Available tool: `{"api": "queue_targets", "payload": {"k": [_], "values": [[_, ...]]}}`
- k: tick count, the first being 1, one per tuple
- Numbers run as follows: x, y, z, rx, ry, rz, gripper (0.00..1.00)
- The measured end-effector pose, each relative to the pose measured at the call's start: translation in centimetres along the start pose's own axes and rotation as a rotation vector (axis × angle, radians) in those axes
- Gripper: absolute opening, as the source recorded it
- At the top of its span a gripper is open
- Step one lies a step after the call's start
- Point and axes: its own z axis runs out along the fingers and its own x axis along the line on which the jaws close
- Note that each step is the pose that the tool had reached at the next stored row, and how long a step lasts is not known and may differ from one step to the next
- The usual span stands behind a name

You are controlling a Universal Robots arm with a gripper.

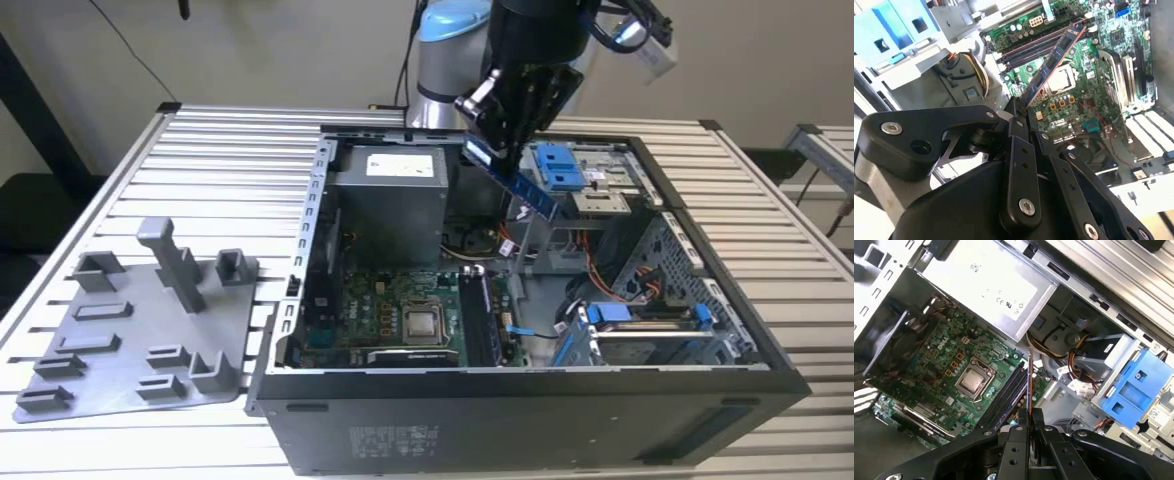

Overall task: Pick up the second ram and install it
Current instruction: 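Insert the second ram into the second slot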

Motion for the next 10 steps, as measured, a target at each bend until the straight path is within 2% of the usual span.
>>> {"api": "queue_targets", "payload": {"k": [10], "values": [[0.00, 0.00, 0.04, 0.0052, -0.0063, 0.164, 0.14]]}}
